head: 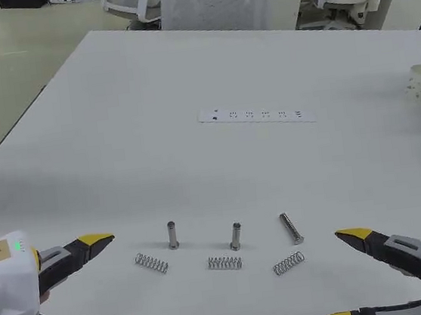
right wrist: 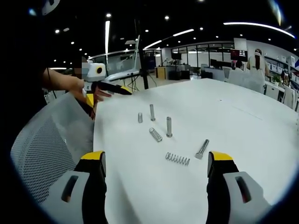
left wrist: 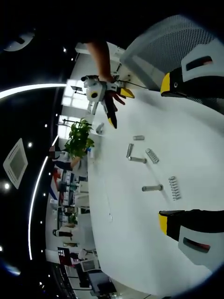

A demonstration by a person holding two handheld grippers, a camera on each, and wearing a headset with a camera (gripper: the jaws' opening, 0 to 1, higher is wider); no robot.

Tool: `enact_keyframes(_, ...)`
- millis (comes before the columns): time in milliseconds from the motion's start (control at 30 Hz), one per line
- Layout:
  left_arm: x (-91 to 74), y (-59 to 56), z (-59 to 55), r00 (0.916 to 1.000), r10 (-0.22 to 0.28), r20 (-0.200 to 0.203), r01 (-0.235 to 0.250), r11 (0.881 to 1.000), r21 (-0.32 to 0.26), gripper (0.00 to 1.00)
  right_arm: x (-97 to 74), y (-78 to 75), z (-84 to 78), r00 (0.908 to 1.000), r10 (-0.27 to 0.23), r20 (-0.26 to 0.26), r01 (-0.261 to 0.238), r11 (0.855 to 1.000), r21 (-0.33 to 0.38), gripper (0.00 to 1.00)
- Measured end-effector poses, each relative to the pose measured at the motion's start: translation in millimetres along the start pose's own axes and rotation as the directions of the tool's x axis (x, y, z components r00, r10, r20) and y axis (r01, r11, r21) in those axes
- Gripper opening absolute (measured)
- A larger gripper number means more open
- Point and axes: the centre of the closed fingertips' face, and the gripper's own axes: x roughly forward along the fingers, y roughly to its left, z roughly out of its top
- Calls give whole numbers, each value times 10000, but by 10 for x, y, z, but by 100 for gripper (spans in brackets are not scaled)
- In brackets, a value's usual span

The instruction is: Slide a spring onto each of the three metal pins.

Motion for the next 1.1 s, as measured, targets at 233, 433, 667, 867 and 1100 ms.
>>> enact_keyframes(233, 36, -21, 12, 10000, -79, 28, 79, 10000, -7, 98, -11, -19, 0, 10000, -20, -20, 20, 10000, 7, 90)
enact_keyframes(433, 25, -12, 23, 10000, -73, 55, 73, 10000, 10, 98, -15, -16, -7, 10000, -13, -30, 13, 10000, 37, 90)
enact_keyframes(667, 15, -26, 29, 9999, -85, 108, 85, 10000, -2, 98, -12, 2, -4, 10000, 36, -21, -36, 10000, -5, 90)
enact_keyframes(867, 16, -35, 19, 9999, -95, 81, 95, 10000, -3, 98, -1, 11, 6, 10000, 46, -22, -46, 10000, -29, 90)
enact_keyframes(1100, 13, -27, 24, 9999, -96, 90, 97, 9999, -87, 98, 2, 28, -25, 9998, 118, -140, -118, 9999, -4, 90)
